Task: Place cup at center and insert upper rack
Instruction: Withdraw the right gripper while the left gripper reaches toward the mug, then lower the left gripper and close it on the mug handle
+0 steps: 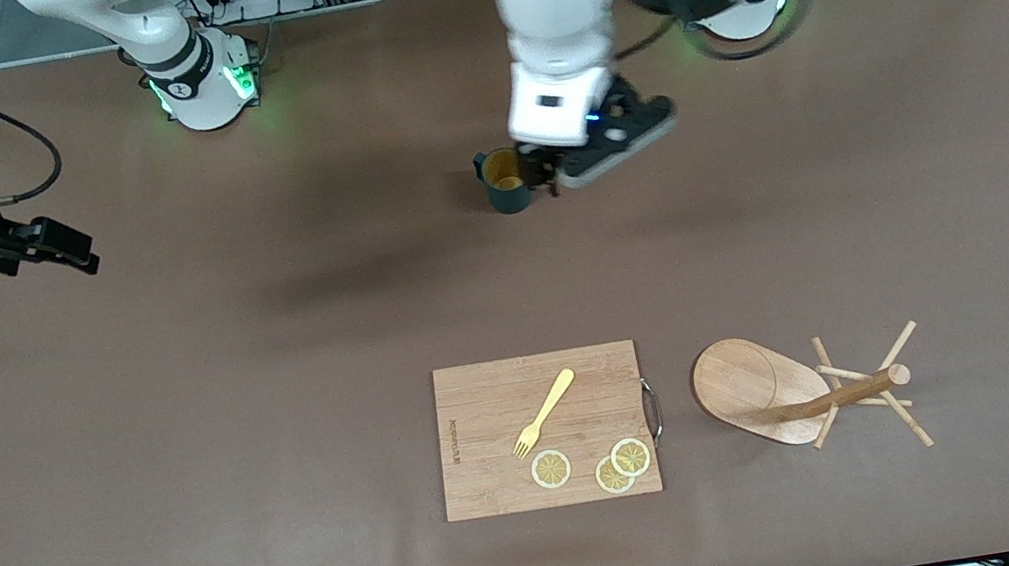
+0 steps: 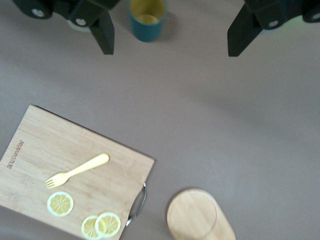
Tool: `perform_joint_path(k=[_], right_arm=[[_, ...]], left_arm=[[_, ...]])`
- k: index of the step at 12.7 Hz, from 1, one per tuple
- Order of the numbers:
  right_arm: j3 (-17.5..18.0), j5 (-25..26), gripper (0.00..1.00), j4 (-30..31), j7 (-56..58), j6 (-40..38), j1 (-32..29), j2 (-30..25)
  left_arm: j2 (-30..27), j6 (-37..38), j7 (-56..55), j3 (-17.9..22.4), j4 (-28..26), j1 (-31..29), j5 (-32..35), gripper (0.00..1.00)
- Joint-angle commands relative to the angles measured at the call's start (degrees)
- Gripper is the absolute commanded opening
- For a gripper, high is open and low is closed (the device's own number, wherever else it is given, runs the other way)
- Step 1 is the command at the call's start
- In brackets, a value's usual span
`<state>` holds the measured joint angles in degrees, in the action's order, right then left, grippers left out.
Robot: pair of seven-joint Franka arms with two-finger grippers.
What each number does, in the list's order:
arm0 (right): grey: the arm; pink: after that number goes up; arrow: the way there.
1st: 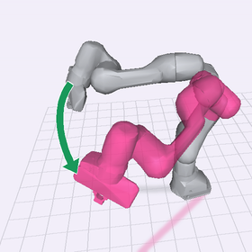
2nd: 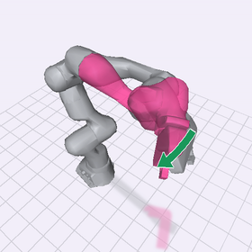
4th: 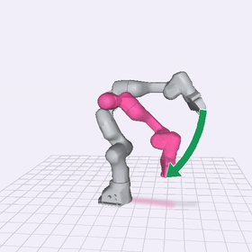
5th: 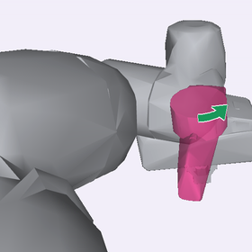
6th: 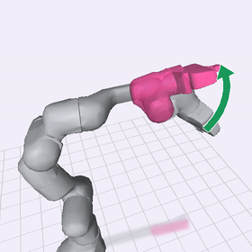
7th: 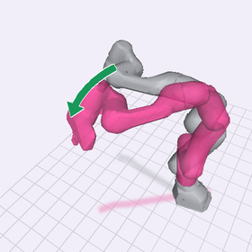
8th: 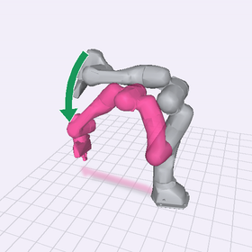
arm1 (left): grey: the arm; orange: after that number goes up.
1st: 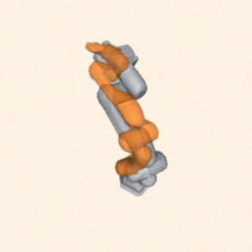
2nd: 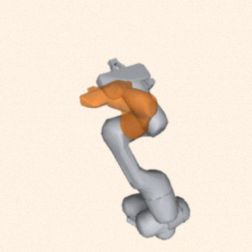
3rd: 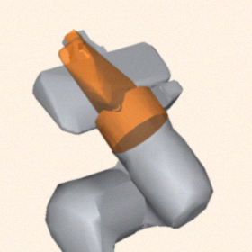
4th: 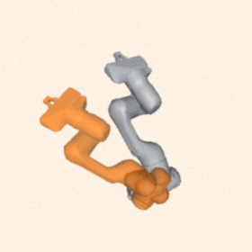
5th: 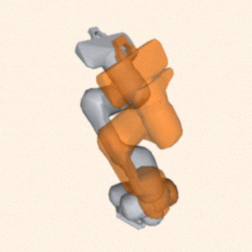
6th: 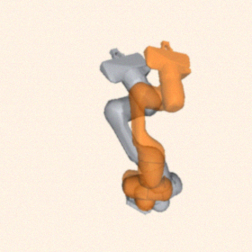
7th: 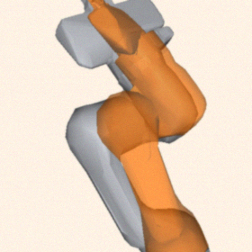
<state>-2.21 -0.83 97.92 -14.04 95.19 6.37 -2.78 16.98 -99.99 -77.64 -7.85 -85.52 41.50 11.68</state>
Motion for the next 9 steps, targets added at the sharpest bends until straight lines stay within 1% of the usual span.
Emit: perform_joint_path(k=[1, 2, 3, 5, 6, 7, 9], right_arm=[[0.7, 0.1, 1.00, 0.3, 0.4, 1.2, -1.0, -0.4], [0.5, 0.1, 1.00, 0.3, 0.5, 0.8, -1.4, -0.6], [0.6, 0.1, 1.00, 0.0, 0.5, 0.2, -2.0, -0.6], [0.8, 0.1, 1.00, 0.1, -1.2, -0.2, -1.5, 0.1], [0.9, 0.1, 1.00, 0.2, -3.8, -0.3, -1.5, 0.1], [1.0, 0.1, 1.00, 0.0, -5.3, 0.1, -1.5, 0.1], [0.8, 0.0, 1.00, -1.2, -5.7, 0.1, -2.1, 0.4]], left_arm=[[5.1, 0.0, -13.7, 0.6, 2.4, 7.3, 5.8, 1.00], [7.9, 0.0, -17.2, 0.8, 3.0, 11.0, 7.6, 1.00], [10.2, 0.0, -20.2, 0.9, 3.6, 13.1, 9.1, 1.00], [15.5, 0.0, -26.2, 0.9, 4.3, 18.2, 14.6, 1.00], [18.0, 0.0, -30.6, 1.0, 4.4, 20.4, 16.3, 1.00], [19.7, 0.0, -35.8, 1.0, 4.4, 22.7, 17.6, 1.00], [22.9, 0.8, -42.1, 1.2, 4.0, 27.2, 21.2, 1.00]])
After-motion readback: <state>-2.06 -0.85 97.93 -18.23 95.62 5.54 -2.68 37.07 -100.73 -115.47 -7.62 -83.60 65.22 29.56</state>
